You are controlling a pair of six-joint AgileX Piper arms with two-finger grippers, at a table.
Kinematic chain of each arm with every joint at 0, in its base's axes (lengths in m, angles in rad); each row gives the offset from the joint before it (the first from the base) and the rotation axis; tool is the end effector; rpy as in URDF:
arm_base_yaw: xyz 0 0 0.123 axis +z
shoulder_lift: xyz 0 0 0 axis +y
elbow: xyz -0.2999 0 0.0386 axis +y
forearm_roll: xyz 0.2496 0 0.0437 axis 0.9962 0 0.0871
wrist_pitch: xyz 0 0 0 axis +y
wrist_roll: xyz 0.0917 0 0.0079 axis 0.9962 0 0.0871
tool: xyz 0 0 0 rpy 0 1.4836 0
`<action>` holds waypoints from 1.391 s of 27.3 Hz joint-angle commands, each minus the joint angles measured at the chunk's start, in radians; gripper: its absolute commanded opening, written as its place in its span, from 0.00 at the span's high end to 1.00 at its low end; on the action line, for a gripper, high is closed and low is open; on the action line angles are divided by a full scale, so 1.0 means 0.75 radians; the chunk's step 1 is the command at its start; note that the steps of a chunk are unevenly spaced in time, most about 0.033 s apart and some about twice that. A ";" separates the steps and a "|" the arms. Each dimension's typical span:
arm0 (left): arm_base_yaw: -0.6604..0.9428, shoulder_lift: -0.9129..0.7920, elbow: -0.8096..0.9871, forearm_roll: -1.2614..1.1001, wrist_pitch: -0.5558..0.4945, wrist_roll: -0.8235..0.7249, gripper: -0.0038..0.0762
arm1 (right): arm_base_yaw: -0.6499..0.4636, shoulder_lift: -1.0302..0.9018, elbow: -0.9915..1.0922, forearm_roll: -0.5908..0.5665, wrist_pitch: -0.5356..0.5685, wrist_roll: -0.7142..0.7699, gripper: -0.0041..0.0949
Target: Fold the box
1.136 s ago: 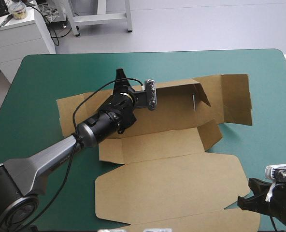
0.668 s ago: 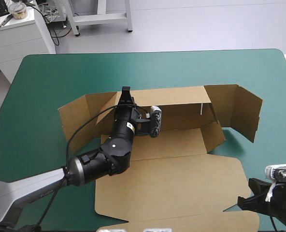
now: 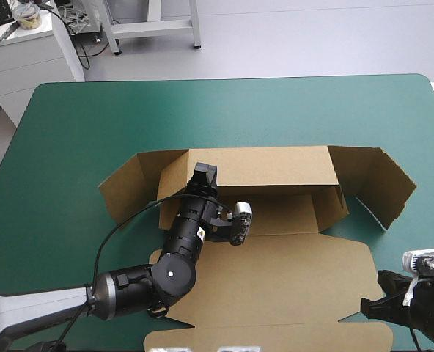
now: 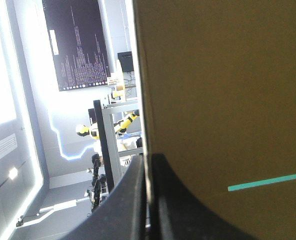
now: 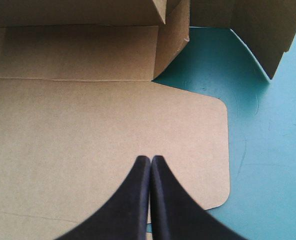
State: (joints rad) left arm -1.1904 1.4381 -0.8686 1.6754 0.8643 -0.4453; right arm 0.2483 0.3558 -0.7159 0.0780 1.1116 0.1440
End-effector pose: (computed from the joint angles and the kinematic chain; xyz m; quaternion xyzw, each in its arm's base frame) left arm 0.1719 -0.2421 0.3064 0.6296 0.4679 0.3664 0.5004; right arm 0.0205 0.0118 0.3359 -0.0466 0.8971 0.1235 0.4216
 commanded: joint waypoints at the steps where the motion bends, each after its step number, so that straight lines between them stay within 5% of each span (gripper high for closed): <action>1: -0.007 -0.047 -0.027 0.122 0.016 -0.030 0.96 | -0.004 0.015 -0.033 -0.006 -0.071 -0.018 0.96; 4: 0.005 -0.047 -0.027 0.122 0.025 -0.044 0.96 | -0.004 0.015 -0.033 -0.006 -0.071 -0.057 0.83; 9: 0.005 -0.047 -0.027 0.127 0.026 -0.073 0.96 | -0.004 0.050 -0.033 -0.010 -0.058 -0.057 0.33; 12: 0.005 -0.047 -0.027 0.127 0.033 -0.073 0.96 | -0.004 0.115 -0.043 -0.064 -0.057 -0.072 0.16; 22: 0.005 -0.047 -0.027 0.114 0.093 -0.136 0.96 | -0.004 0.441 -0.254 -0.314 -0.213 0.026 0.14; 30: 0.005 -0.047 -0.027 0.114 0.092 -0.123 0.96 | -0.004 0.807 -0.716 -0.400 -0.139 0.006 0.14; 38: 0.005 -0.047 -0.027 0.114 0.080 -0.123 0.96 | -0.163 1.145 -1.096 -0.301 -0.093 -0.133 0.14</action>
State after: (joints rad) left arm -1.1830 1.4381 -0.8655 1.6866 0.8864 -0.5317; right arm 0.1807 1.1489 -1.4325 -0.1796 1.0716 0.1060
